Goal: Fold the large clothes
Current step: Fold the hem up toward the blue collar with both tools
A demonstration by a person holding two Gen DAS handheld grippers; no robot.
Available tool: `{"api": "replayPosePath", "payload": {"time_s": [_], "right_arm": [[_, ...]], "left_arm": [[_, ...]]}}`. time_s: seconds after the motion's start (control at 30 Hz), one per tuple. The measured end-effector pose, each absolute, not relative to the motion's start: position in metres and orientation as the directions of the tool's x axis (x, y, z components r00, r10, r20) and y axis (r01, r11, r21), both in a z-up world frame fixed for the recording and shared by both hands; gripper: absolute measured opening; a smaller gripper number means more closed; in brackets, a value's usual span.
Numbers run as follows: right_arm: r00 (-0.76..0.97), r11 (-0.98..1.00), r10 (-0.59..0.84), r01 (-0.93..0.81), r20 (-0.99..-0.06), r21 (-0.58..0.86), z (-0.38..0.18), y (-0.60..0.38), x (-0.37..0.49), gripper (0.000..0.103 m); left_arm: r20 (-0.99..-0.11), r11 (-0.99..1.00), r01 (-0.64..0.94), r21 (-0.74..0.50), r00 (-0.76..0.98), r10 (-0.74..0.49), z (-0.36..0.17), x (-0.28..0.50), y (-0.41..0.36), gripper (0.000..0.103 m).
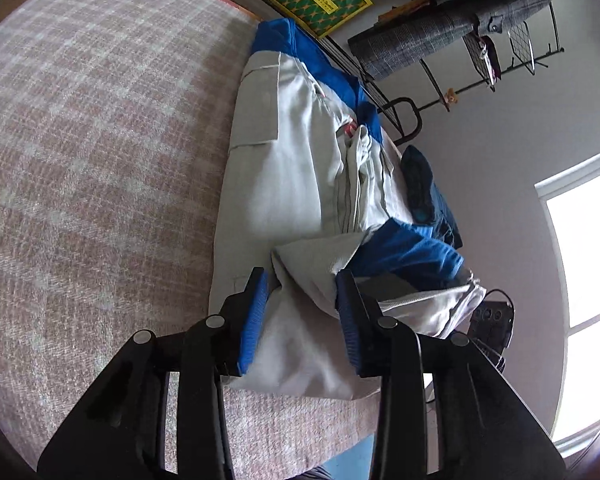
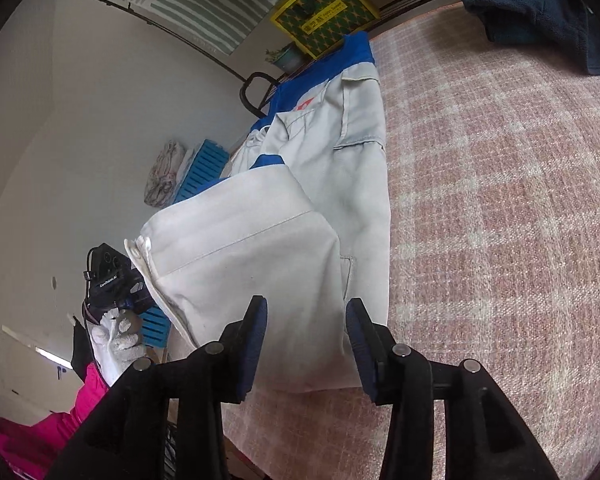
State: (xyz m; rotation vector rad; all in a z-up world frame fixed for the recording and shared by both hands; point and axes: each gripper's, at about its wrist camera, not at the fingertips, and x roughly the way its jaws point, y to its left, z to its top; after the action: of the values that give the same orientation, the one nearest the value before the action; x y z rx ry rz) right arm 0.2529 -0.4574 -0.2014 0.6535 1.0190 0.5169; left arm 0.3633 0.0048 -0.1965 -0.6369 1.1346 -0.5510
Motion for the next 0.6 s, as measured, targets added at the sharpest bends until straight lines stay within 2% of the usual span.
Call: {"api": "replayPosePath", "payload": {"time_s": [0.1,0.2,0.33,0.6], "right_arm": [[0.419,0.735,0.645,-0.11,-0.639,0.669,-0.206,-0.445,0.261,0.049],[0.4,0.759,0.631,-0.139,-0.665,0.636,-0.206,-0.435,0.267,0.049],[0.372,0.781,0.615,-0.164,-0.695,0.603,-0.208,-0.429,0.272,0.052],[0.356,0.77,0.631,-0.181,-0.689,0.612,-0.214,-0.421,0.281,0.061]], "left_arm": [[-0.625,0.675,0.061,-0.735,0.324,-0.71,-0.205,0.356,0.008,0.035],[-0.572,0.625,0.019,-0.781,0.382,-0.726,-0.206,0.348,0.029,0.043],[-0.558,0.613,-0.008,-0.79,0.424,-0.713,-0.21,0.337,0.048,0.043],[-0.678,0.735,0.145,-0.662,0.302,-0.67,-0.219,0.346,-0.006,0.043]]}}
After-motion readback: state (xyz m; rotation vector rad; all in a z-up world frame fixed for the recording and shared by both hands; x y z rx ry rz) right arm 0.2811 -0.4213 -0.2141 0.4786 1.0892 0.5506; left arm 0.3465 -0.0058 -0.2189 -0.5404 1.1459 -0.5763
